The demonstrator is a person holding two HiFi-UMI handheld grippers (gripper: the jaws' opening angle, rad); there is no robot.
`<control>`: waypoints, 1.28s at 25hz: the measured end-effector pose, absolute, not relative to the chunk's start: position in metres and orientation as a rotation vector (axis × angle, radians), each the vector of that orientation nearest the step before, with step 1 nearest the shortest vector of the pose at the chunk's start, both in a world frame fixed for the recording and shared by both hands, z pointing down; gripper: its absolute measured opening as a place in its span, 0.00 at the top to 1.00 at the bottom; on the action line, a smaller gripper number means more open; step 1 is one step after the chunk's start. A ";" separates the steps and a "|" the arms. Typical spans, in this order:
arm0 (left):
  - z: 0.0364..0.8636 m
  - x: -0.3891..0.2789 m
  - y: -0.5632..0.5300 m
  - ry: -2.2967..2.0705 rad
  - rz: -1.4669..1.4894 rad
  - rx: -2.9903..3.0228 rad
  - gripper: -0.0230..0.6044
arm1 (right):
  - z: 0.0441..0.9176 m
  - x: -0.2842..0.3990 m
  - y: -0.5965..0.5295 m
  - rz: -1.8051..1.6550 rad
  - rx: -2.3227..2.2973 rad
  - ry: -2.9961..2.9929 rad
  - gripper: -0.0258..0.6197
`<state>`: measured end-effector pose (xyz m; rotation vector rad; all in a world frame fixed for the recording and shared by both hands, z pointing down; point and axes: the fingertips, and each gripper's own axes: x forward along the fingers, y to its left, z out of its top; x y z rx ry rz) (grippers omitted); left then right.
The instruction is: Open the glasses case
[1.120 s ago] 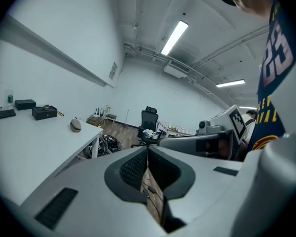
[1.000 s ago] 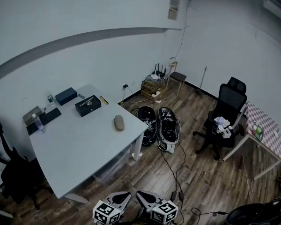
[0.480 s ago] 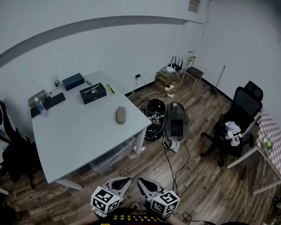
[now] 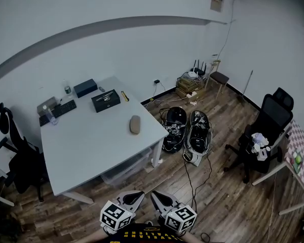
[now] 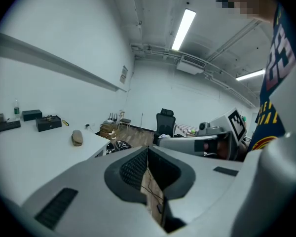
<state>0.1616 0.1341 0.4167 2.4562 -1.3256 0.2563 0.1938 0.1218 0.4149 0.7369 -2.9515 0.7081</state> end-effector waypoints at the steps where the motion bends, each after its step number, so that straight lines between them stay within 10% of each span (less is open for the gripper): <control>1: 0.418 0.161 0.133 -1.325 0.258 2.453 0.94 | 0.416 0.193 0.121 0.710 0.733 -2.950 0.92; 32: 0.423 0.050 -0.032 -1.255 0.169 2.443 0.94 | 0.421 0.091 -0.044 0.706 0.816 -2.843 0.92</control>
